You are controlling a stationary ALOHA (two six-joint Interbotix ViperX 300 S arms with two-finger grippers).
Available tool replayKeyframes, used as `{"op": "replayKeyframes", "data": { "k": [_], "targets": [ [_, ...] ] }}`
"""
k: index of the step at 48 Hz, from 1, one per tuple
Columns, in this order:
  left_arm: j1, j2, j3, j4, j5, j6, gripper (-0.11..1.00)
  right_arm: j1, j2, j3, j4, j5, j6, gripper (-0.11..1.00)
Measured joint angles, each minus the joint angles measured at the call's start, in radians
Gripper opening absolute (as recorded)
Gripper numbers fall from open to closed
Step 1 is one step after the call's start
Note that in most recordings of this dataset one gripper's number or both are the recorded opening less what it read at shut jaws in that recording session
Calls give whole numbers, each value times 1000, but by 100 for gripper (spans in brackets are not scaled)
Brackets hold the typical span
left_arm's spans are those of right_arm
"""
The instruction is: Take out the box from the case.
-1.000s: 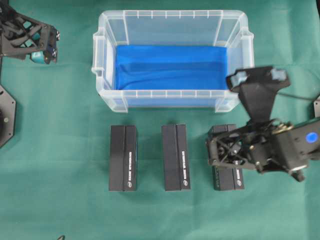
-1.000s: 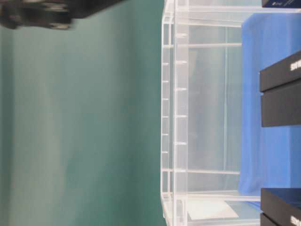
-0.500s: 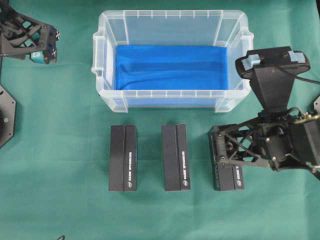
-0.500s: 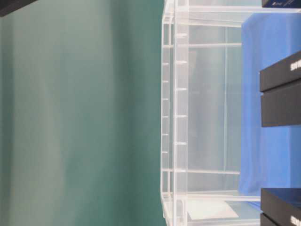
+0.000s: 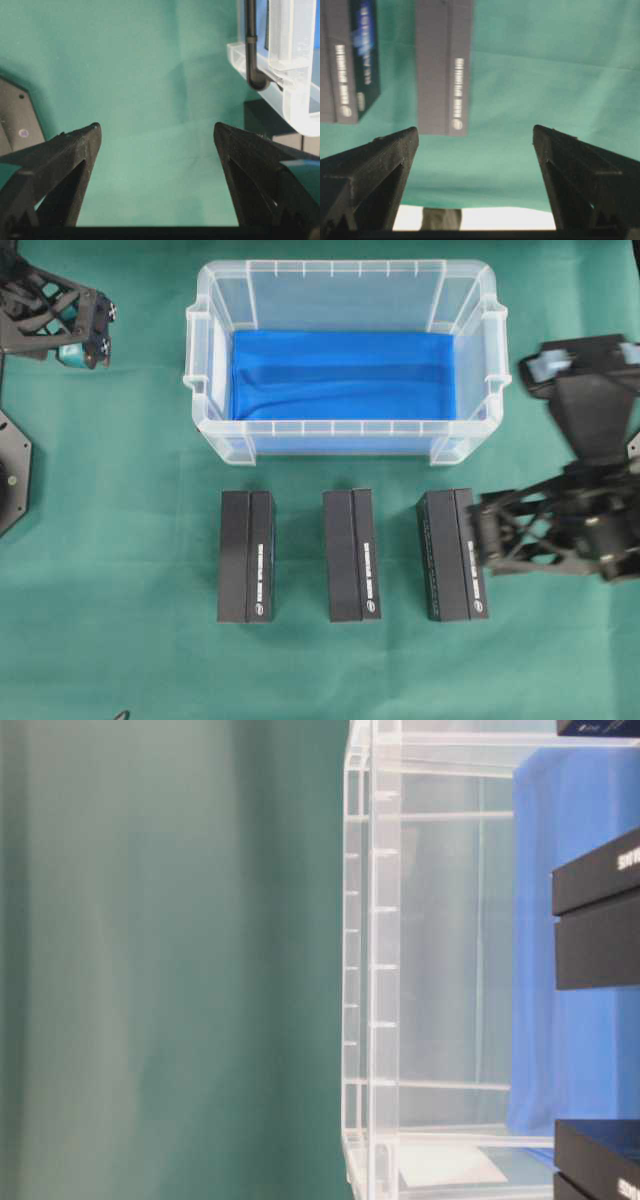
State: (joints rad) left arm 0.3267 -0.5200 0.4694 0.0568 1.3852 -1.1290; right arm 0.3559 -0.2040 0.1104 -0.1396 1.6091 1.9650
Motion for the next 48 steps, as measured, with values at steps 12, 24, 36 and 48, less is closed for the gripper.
{"op": "replayKeyframes", "data": {
  "k": [12, 24, 36, 48],
  "targets": [
    [-5, 0, 2, 0, 2, -15, 90, 46, -132, 114, 0, 3, 61, 90],
    [-20, 0, 2, 0, 2, -34, 90, 60, -181, 158, 0, 5, 60, 90],
    [-38, -2, 2, 0, 2, -49, 90, 46, -187, 169, -2, 5, 34, 90],
    [-48, 0, 0, 0, 3, -52, 90, -91, -241, 218, -3, 3, -98, 90]
  ]
}}
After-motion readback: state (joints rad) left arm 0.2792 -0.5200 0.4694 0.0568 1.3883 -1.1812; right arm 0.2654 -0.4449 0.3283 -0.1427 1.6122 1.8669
